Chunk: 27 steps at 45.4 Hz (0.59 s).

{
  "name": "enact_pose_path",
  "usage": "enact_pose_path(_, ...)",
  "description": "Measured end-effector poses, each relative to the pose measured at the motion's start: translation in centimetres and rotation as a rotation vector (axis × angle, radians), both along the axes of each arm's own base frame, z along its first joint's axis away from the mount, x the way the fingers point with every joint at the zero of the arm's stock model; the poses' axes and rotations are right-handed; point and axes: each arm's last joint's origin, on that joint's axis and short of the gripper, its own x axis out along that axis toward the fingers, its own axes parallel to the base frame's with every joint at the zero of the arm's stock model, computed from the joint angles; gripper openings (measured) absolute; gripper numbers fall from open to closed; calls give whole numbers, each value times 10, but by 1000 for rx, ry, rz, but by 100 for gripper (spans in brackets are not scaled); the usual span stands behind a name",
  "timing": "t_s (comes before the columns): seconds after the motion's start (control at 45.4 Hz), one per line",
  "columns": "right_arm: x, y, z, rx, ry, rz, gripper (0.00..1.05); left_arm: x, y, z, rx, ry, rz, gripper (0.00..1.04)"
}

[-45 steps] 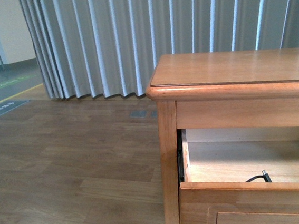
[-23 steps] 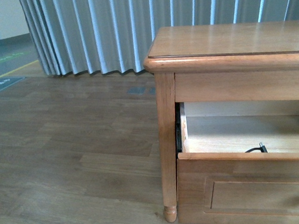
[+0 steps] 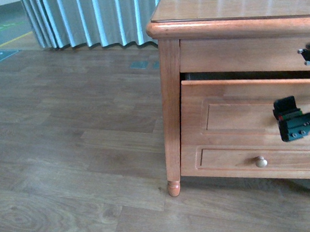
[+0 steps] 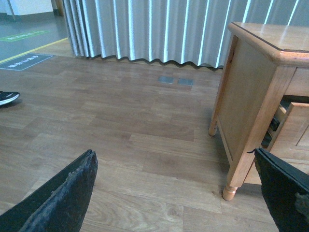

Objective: Put charger into drawer

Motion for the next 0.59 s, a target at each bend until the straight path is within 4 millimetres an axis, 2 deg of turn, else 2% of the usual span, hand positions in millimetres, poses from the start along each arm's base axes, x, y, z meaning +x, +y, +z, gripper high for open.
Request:
enact_pose_path(0.132, 22, 7, -4, 7, -15, -5, 96, 0, 0, 0, 0, 0, 0, 99)
enact_pose_path(0.308, 38, 13, -5, 20, -33, -17, 96, 0, 0, 0, 0, 0, 0, 99)
enact_pose_path(0.506, 39, 15, -4, 29, -40, -24, 96, 0, 0, 0, 0, 0, 0, 99)
enact_pose_path(0.594, 27, 13, 7, 39, -54, -2, 96, 0, 0, 0, 0, 0, 0, 99)
